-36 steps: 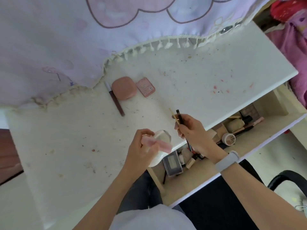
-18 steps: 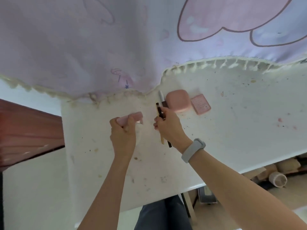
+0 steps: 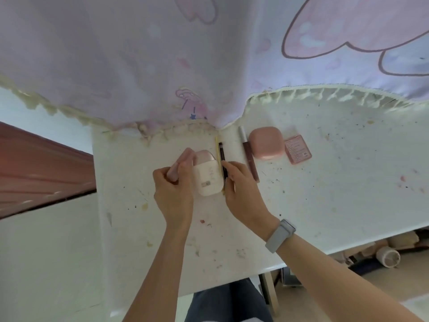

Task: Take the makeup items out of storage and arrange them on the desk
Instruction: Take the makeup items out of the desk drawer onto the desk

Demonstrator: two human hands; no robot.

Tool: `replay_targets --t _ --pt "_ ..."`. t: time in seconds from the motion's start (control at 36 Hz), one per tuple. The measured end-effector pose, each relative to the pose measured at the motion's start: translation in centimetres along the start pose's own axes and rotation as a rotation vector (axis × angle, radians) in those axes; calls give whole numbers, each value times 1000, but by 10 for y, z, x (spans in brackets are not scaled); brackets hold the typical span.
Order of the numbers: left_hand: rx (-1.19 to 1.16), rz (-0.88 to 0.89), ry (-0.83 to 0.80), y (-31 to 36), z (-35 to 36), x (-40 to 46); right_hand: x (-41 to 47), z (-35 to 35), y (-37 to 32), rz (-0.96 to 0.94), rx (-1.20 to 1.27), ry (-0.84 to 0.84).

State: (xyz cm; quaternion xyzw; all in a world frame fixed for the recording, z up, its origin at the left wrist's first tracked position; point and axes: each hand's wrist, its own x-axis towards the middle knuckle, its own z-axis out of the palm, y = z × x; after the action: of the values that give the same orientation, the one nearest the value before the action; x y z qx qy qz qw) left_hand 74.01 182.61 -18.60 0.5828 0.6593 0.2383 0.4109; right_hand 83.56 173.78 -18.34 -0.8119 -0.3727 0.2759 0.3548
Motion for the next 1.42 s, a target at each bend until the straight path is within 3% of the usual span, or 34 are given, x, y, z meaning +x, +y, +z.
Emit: replay_targets --t 0.17,0.39,0.5,0.72,0.94,1.11,1.28,1.42 --pt "228 -10 -18 -3 0 9 -11 7 -4 -98 -190 -41" --pt "388 135 -204 -2 -6 -6 -12 4 -3 -133 -237 -77" --pt "441 202 -182 -3 -12 -16 -17 -3 1 -115 -223 -83" --pt "350 478 -218 4 -10 -64 -73 -48 21 -85 -36 157" --pt "301 715 -456 7 11 -125 -150 -98 80 187 28 406" --pt "235 914 -673 -4 25 -170 -196 -109 140 480 44 422" --pt "199 963 -895 -25 48 -212 -206 -119 187 652 -11 364" --pt "389 890 -1083 -59 73 -230 -193 -131 219 715 -184 293"
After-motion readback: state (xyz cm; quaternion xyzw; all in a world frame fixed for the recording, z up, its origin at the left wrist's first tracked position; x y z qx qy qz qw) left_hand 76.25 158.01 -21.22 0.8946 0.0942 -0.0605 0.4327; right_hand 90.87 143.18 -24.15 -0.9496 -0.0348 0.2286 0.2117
